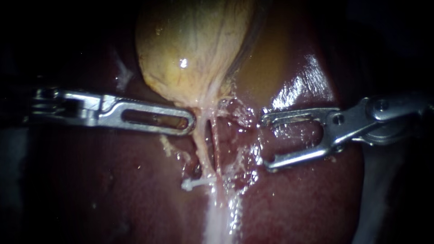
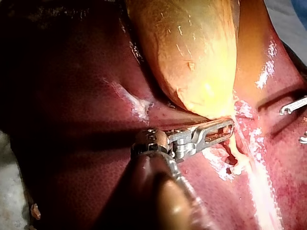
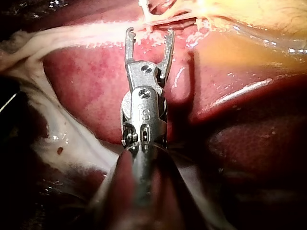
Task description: Going back first clip left tube
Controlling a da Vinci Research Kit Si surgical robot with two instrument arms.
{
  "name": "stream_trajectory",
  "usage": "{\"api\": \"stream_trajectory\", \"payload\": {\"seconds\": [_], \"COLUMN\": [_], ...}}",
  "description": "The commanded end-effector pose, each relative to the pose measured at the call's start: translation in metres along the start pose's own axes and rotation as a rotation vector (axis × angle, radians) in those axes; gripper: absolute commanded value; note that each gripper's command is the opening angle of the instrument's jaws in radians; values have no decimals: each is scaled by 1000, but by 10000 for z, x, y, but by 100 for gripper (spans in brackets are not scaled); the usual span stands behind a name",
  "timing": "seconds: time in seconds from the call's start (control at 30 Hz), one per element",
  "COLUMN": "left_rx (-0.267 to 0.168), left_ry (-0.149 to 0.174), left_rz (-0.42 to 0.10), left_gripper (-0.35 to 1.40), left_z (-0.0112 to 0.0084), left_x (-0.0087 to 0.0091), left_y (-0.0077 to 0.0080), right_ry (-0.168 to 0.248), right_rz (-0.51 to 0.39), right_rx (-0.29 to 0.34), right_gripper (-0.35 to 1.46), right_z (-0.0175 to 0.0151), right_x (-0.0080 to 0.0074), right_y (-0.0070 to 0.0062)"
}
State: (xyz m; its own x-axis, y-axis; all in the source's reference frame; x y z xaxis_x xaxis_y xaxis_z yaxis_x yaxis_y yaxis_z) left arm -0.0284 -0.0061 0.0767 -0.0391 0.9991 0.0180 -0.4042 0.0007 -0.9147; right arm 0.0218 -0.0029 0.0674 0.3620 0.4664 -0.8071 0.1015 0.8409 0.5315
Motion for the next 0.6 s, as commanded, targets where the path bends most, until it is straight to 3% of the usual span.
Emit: {"api": "stream_trajectory", "payload": {"seconds": [0.03,0.2,0.6], "left_rx": [2,6,5], "left_ry": [-1,-5,-7], "left_rz": [-1,1,2], "left_gripper": [-35,-35,-35], "left_z": [2,9,5], "left_x": [1,0,-2], "left_y": [0,-4,-6], "right_ry": [0,0,0], "right_rz": [0,0,1], "right_rx": [0,-1,-2], "right_gripper": [50,50,50], "right_z": [0,0,-1], "right_x": [0,0,0], "right_y": [0,0,0]}}
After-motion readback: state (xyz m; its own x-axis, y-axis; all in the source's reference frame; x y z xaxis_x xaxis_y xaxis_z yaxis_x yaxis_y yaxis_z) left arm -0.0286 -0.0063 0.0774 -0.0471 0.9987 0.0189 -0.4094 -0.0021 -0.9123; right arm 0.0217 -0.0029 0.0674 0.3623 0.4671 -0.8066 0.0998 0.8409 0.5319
